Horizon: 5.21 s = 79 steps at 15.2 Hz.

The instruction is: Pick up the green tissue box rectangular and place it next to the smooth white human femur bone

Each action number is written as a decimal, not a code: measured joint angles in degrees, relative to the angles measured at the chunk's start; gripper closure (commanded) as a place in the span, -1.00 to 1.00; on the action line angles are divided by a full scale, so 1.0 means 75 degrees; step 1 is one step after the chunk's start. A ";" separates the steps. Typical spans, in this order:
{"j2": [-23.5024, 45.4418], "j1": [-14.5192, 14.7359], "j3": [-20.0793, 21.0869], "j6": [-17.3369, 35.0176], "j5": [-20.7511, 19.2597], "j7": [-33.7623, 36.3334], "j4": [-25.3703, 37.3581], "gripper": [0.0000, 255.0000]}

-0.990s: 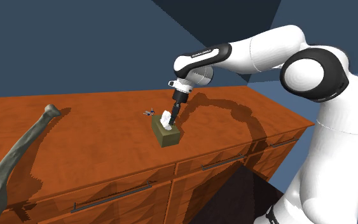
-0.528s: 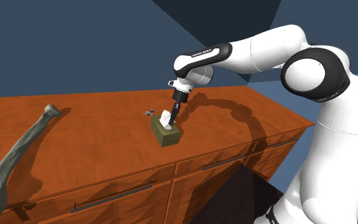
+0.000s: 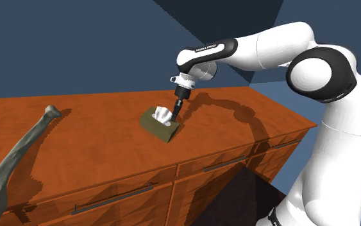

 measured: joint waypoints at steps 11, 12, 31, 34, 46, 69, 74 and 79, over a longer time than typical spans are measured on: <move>-0.0393 -0.0007 -0.0048 -0.0898 -0.0207 0.0409 0.0600 1.00; -0.0414 -0.0007 -0.0049 -0.0970 -0.0218 0.0444 0.0659 1.00; -0.0521 -0.0108 -0.0099 -0.2739 -0.0324 0.1087 0.2435 1.00; -0.0473 -0.0131 -0.0102 -0.3039 -0.0311 0.1195 0.2800 1.00; -0.0229 0.0525 0.0349 -0.3040 -0.0211 0.2404 0.3510 1.00; 0.0866 0.1939 0.1111 -0.1583 -0.0199 0.4142 0.3961 1.00; 0.0804 0.1982 0.1118 -0.1094 -0.0172 0.3964 0.3379 1.00; 0.0825 0.2007 0.1126 -0.0633 -0.0128 0.3778 0.2907 1.00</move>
